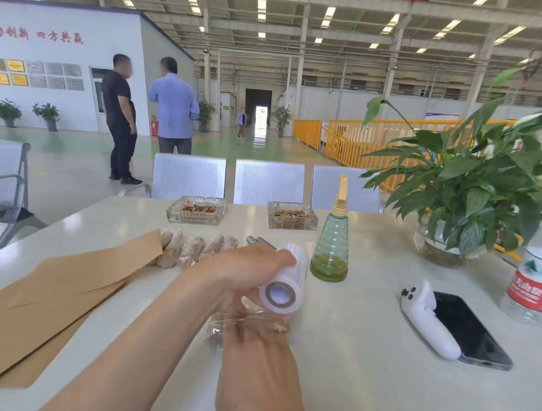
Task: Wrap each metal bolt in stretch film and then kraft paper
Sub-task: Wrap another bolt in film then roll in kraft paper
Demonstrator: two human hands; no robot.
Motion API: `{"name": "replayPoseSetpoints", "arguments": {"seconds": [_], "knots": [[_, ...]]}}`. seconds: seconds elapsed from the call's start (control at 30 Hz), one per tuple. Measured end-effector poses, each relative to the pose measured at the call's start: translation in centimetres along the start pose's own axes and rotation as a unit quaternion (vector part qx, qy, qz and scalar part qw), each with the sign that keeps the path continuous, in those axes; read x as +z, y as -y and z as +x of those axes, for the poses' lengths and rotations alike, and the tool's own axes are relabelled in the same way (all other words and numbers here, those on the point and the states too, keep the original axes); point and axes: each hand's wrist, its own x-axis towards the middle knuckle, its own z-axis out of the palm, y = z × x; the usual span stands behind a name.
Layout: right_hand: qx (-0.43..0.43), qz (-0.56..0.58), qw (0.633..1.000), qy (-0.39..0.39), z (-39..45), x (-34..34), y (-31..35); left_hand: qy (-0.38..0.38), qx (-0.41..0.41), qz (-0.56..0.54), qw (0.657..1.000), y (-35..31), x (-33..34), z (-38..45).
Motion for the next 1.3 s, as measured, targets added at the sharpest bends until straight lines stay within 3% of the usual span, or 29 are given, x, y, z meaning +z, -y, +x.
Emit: {"name": "replayPoseSetpoints", "arguments": {"seconds": [0.2, 0.47, 0.53, 0.57, 0.63, 0.67, 0.77, 0.87, 1.03, 1.13, 1.3], "knots": [[-0.019, 0.011, 1.0, 0.01, -0.1, -0.3, -0.1, -0.026, -0.013, 0.099, 0.995, 0.7, 0.9, 0.8], [-0.056, 0.131, 0.989, 0.044, -1.9, -3.7, -1.3, -0.024, -0.032, 0.134, 0.99, 1.6, 1.1, 1.2], [-0.006, 0.197, 0.98, -0.025, -3.0, -5.6, -3.1, -0.022, -0.028, 0.138, 0.99, 1.9, 1.1, 1.3], [0.04, 0.231, 0.966, -0.106, -3.1, -6.4, -4.4, -0.024, -0.025, 0.14, 0.99, 1.9, 1.1, 1.4], [0.113, 0.302, 0.906, -0.275, -2.7, -7.0, -7.1, -0.032, -0.023, 0.139, 0.99, 2.1, 1.2, 1.6], [0.134, 0.326, 0.884, -0.306, -2.1, -7.0, -8.3, -0.034, -0.024, 0.137, 0.99, 2.0, 1.4, 1.5], [0.169, 0.397, 0.878, -0.206, 0.6, -5.5, -10.1, -0.038, -0.021, 0.153, 0.987, 1.8, 1.9, 1.3], [0.17, 0.51, 0.839, -0.086, 3.0, -3.9, -10.1, -0.056, -0.005, 0.158, 0.986, 1.7, 2.3, 1.0], [0.17, 0.578, 0.798, -0.009, 4.2, -3.7, -11.0, 0.014, 0.002, 0.07, 0.997, 2.2, 2.0, 0.7], [0.19, 0.563, 0.804, -0.019, 4.1, -3.5, -11.5, -0.002, 0.016, 0.074, 0.997, 3.1, 1.7, 0.9], [0.196, 0.443, 0.873, -0.045, 4.5, -4.3, -10.4, -0.122, 0.089, 0.196, 0.969, 4.5, 1.5, 1.7]]}}
